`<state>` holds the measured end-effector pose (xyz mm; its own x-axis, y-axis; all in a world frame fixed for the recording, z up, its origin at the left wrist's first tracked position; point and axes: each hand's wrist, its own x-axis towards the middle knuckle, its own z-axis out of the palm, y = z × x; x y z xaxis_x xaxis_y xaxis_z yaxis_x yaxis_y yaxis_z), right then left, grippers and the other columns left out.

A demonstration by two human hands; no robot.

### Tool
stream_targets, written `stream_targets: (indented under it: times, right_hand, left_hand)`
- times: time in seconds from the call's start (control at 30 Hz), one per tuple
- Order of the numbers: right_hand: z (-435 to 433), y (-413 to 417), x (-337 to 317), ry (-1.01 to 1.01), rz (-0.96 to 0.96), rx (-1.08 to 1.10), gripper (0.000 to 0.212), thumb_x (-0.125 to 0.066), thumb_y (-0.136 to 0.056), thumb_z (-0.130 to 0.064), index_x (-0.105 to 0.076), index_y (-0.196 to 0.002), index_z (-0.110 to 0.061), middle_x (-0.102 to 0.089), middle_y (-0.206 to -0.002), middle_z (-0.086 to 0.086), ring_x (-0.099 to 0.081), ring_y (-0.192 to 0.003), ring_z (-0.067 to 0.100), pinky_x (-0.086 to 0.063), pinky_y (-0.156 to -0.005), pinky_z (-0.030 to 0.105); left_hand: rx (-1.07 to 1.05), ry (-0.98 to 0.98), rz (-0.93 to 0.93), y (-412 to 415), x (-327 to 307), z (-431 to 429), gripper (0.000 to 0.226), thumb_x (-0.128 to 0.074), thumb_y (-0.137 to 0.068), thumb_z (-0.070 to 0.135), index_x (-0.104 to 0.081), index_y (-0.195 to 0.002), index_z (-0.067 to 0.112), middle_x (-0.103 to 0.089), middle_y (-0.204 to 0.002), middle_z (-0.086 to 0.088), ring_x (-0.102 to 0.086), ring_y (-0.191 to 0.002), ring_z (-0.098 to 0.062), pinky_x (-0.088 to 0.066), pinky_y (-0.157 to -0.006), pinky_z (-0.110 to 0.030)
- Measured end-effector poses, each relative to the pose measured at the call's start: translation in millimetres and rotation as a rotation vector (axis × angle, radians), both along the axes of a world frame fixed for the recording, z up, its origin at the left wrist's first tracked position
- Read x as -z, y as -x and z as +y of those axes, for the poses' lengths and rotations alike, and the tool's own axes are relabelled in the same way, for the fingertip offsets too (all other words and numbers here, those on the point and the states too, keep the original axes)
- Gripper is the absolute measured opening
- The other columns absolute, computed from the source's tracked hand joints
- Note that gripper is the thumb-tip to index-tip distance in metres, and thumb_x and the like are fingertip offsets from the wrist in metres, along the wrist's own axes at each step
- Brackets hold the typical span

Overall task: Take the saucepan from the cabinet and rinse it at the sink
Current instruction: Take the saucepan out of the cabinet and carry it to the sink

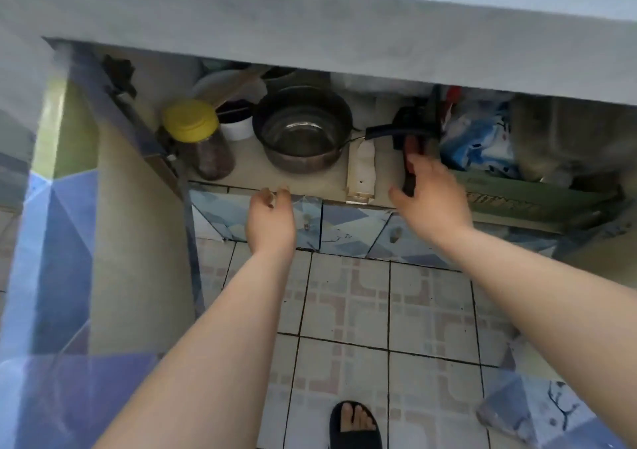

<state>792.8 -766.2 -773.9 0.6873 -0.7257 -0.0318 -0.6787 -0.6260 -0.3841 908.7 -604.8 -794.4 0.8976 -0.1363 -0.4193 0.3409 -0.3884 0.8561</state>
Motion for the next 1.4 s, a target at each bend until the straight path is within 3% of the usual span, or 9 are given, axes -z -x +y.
stream_targets:
  times: [0.47, 0.53, 0.6, 0.67, 0.73, 0.87, 1.0, 1.17, 1.4]
  right_hand:
    - [-124, -82, 73, 0.492, 0.041, -0.203, 0.061, -0.058, -0.083, -0.046, -0.047, -0.124, -0.001, -0.050, -0.126, 0.027, -0.047, -0.118, 0.042, -0.039, -0.099, 0.049]
    - [-132, -87, 74, 0.516, 0.054, -0.234, 0.056, -0.054, -0.085, -0.047, -0.050, -0.116, 0.000, -0.055, -0.117, 0.029, -0.051, -0.108, 0.044, -0.043, -0.090, 0.049]
    - [-137, -90, 75, 0.535, 0.072, -0.264, 0.050, -0.050, -0.087, -0.048, -0.054, -0.107, -0.001, -0.058, -0.106, 0.029, -0.055, -0.097, 0.045, -0.045, -0.078, 0.047]
    - [-136, -90, 74, 0.511, 0.063, -0.291, 0.045, -0.049, -0.088, -0.047, -0.057, -0.100, -0.004, -0.061, -0.099, 0.028, -0.057, -0.092, 0.044, -0.045, -0.074, 0.047]
    - [-134, -87, 71, 0.441, 0.009, -0.283, 0.040, -0.052, -0.087, -0.046, -0.059, -0.101, -0.009, -0.063, -0.102, 0.024, -0.057, -0.096, 0.043, -0.045, -0.079, 0.048]
    - [-123, -76, 57, 0.313, -0.102, -0.240, 0.043, -0.052, -0.080, -0.052, -0.063, -0.103, -0.018, -0.068, -0.102, 0.016, -0.059, -0.099, 0.038, -0.048, -0.084, 0.048]
    - [-108, -51, 30, 0.220, -0.171, -0.209, 0.045, -0.054, -0.078, -0.050, -0.064, -0.109, -0.019, -0.067, -0.107, 0.015, -0.057, -0.102, 0.038, -0.045, -0.089, 0.050]
    - [-70, 6, -9, 0.135, -0.104, -0.204, 0.035, -0.061, -0.080, -0.046, -0.066, -0.106, -0.023, -0.069, -0.099, 0.011, -0.059, -0.096, 0.037, -0.046, -0.084, 0.050]
    - [17, 86, -109, 0.113, 0.001, -0.189, 0.026, -0.067, -0.080, -0.039, -0.069, -0.100, -0.024, -0.071, -0.092, 0.007, -0.059, -0.087, 0.032, -0.046, -0.074, 0.042]
  left_hand:
    - [-0.041, 0.115, -0.209, -132, 70, -63, 0.068, -0.052, -0.087, 0.052, -0.042, -0.140, 0.012, -0.049, -0.142, -0.005, -0.045, -0.130, -0.021, -0.031, -0.103, -0.023]
    - [-0.049, 0.144, -0.205, -138, 71, -66, 0.055, -0.052, -0.089, 0.049, -0.053, -0.130, 0.012, -0.058, -0.131, -0.005, -0.052, -0.121, -0.020, -0.036, -0.104, -0.025]
    - [-0.040, 0.179, -0.223, -141, 71, -68, 0.028, -0.050, -0.094, 0.037, -0.065, -0.095, 0.014, -0.066, -0.093, 0.002, -0.059, -0.093, -0.013, -0.044, -0.087, -0.020]
    - [-0.006, 0.204, -0.244, -143, 73, -68, 0.024, -0.047, -0.096, 0.023, -0.067, -0.095, 0.009, -0.062, -0.080, 0.004, -0.058, -0.083, -0.013, -0.044, -0.078, -0.021]
    - [0.038, 0.219, -0.252, -142, 74, -66, 0.025, -0.045, -0.095, 0.016, -0.064, -0.111, 0.012, -0.065, -0.098, -0.004, -0.060, -0.098, -0.018, -0.048, -0.092, -0.026]
    - [0.025, 0.268, -0.259, -136, 60, -55, 0.020, -0.046, -0.092, 0.015, -0.063, -0.088, 0.025, -0.066, -0.107, -0.008, -0.062, -0.111, -0.024, -0.047, -0.103, -0.040]
    - [-0.015, 0.269, -0.244, -115, 30, -41, 0.022, -0.048, -0.087, 0.018, -0.067, -0.097, 0.022, -0.069, -0.107, -0.008, -0.064, -0.107, -0.023, -0.049, -0.101, -0.038]
    - [-0.052, 0.189, -0.249, -46, -18, -5, 0.027, -0.044, -0.094, 0.010, -0.064, -0.112, 0.012, -0.062, -0.099, 0.001, -0.053, -0.088, -0.010, -0.044, -0.073, -0.012]
    - [-0.056, 0.086, -0.179, 32, -107, 70, 0.030, -0.043, -0.095, 0.015, -0.065, -0.115, 0.011, -0.068, -0.109, -0.008, -0.058, -0.096, -0.020, -0.045, -0.090, -0.030]
